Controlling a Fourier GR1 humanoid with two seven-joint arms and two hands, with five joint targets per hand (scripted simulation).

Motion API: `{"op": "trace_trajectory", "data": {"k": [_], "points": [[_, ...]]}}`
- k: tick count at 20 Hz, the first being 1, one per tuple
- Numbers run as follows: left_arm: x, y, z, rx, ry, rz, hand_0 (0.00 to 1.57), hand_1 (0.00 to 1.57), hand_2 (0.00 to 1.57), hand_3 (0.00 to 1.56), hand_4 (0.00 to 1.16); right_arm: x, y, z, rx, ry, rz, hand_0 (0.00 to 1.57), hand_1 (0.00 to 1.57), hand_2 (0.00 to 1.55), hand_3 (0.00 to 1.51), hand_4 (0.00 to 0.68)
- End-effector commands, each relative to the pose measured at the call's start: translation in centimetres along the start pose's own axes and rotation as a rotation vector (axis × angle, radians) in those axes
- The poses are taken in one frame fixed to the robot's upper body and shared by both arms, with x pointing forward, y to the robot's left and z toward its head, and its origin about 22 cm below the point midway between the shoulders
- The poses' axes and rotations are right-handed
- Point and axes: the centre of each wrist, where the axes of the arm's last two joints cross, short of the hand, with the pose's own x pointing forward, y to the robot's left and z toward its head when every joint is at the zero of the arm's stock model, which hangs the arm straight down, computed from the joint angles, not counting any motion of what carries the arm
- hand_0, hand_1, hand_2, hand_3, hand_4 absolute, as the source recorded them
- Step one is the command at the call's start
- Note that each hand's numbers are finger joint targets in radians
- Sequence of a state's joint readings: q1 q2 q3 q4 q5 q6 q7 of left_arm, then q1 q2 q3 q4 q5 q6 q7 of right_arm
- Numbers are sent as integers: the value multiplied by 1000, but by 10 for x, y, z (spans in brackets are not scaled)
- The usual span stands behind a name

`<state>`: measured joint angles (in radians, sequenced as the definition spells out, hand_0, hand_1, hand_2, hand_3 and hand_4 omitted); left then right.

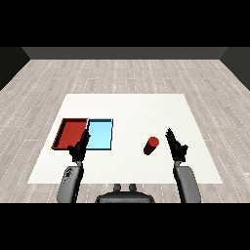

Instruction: Pick the red can and put it in the red box

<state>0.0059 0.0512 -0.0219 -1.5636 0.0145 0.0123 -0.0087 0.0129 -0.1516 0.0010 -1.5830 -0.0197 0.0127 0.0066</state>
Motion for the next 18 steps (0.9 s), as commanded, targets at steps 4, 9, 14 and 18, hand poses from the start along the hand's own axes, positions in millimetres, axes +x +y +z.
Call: {"op": "trace_trajectory", "data": {"k": [4,9,14,18], "points": [[2,14,1,35,-3,-52,0,0,0,0,0,-9,-34,25,-27,8,-12,0,0,0,0,0],[27,16,2,50,-372,20,0,0,0,0,0,1,-20,29,36,-257,-171,0,0,0,0,0],[1,15,9,33,-387,25,0,0,0,0,0,-16,-53,47,55,-285,-175,0,0,0,0,0],[6,19,-16,54,-395,8,0,0,0,0,0,-16,-44,42,52,-282,-169,0,0,0,0,0]]}}
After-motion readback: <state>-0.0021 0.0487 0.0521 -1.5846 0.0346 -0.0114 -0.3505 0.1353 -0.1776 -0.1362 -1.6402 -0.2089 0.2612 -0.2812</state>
